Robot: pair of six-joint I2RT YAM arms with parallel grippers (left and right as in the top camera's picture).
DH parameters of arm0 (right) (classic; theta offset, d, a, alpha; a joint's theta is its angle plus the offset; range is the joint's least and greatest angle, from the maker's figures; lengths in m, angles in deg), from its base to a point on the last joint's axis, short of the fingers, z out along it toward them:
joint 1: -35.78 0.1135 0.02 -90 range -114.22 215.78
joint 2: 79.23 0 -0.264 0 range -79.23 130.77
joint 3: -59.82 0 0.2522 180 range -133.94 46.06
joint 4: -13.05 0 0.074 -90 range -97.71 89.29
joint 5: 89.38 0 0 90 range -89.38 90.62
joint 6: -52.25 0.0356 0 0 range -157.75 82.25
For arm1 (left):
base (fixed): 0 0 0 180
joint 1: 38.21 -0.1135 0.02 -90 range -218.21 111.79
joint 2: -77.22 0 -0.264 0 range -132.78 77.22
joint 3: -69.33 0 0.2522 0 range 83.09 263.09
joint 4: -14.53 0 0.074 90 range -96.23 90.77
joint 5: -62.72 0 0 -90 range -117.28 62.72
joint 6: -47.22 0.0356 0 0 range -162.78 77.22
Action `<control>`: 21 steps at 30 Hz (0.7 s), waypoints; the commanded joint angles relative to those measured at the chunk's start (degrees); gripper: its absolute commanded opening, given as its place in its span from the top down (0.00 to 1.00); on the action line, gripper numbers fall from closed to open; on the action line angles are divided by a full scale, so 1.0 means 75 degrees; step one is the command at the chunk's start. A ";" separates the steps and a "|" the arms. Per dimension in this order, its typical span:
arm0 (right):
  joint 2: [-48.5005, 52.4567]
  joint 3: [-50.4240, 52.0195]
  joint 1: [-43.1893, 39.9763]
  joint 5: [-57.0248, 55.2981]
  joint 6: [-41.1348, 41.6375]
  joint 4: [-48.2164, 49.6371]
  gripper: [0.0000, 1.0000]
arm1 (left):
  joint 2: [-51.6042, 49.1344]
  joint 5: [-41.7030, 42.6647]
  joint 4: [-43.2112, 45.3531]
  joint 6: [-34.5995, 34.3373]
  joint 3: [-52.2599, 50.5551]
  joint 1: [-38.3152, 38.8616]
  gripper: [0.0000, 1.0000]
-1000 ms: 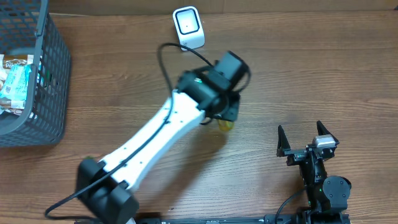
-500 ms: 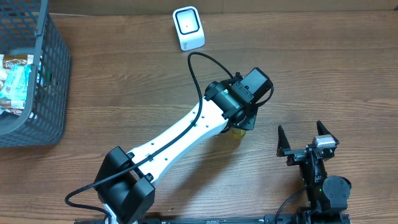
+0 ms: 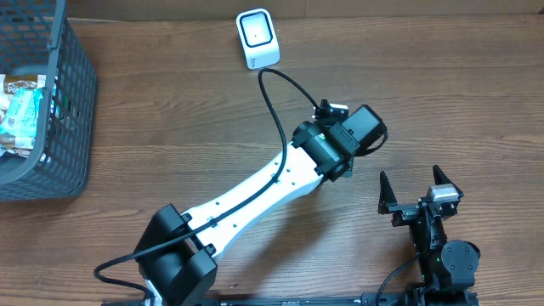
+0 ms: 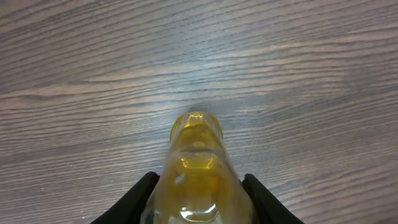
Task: Scan the item barcode
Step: 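Carry the bottle with the left gripper to the table centre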
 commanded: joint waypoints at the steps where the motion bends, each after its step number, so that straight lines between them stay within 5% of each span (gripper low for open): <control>1: -0.0061 0.0079 -0.0015 -0.0061 -0.0006 0.0017 0.00 | -0.0364 -0.0391 0.0035 -0.0224 0.0015 0.0015 0.62; 21: -0.0061 0.0079 -0.0015 -0.0061 -0.0006 0.0017 0.00 | -0.0551 0.0382 0.0367 -0.0012 0.0015 -0.0353 0.59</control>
